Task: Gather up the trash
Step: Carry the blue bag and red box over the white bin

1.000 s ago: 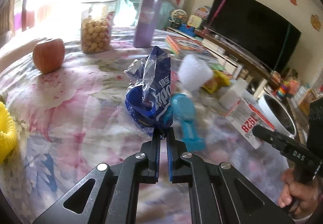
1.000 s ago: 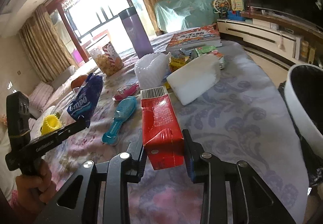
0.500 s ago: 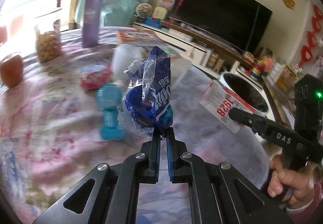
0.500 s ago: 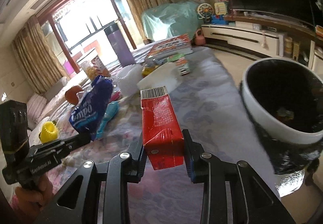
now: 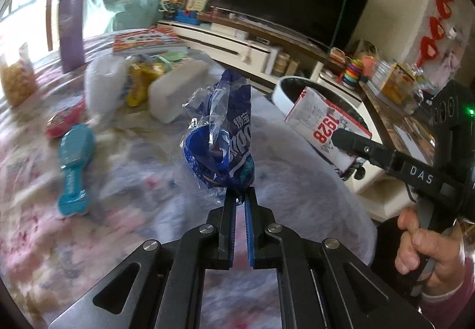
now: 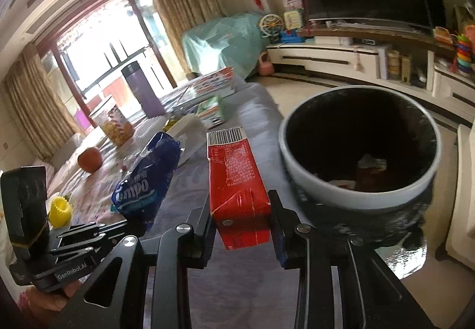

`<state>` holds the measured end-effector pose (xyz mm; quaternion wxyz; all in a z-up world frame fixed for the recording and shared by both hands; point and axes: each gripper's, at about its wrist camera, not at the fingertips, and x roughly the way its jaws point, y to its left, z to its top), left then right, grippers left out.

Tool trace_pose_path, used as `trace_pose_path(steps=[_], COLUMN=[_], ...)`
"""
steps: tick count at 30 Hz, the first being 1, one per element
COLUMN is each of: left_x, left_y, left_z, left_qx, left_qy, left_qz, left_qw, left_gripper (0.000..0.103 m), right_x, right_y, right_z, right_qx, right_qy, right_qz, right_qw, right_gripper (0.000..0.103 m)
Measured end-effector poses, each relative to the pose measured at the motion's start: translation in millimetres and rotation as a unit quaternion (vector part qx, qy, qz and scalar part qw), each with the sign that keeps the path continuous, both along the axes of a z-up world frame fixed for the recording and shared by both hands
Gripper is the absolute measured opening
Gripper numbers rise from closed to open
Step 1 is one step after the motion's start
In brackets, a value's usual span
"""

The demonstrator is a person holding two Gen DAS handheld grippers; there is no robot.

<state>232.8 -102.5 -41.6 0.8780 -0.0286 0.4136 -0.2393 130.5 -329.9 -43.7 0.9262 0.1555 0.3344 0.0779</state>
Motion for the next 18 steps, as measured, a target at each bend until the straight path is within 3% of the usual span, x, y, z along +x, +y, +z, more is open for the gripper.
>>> trace_pose_path(steps=[18], left_x=[38.7], left_y=[-61.1], left_z=[0.4], left_qx=[0.016], left_qy=[-0.007], left_qz=[-0.065], left_qw=[0.9977], left_gripper=[0.004], right_x=[-10.6], right_y=[-66.9], right_z=[7.2], right_qx=[-0.001], right_qy=[-0.004], right_qz=[-0.068], right_qw=[0.998], right_gripper=[0.032])
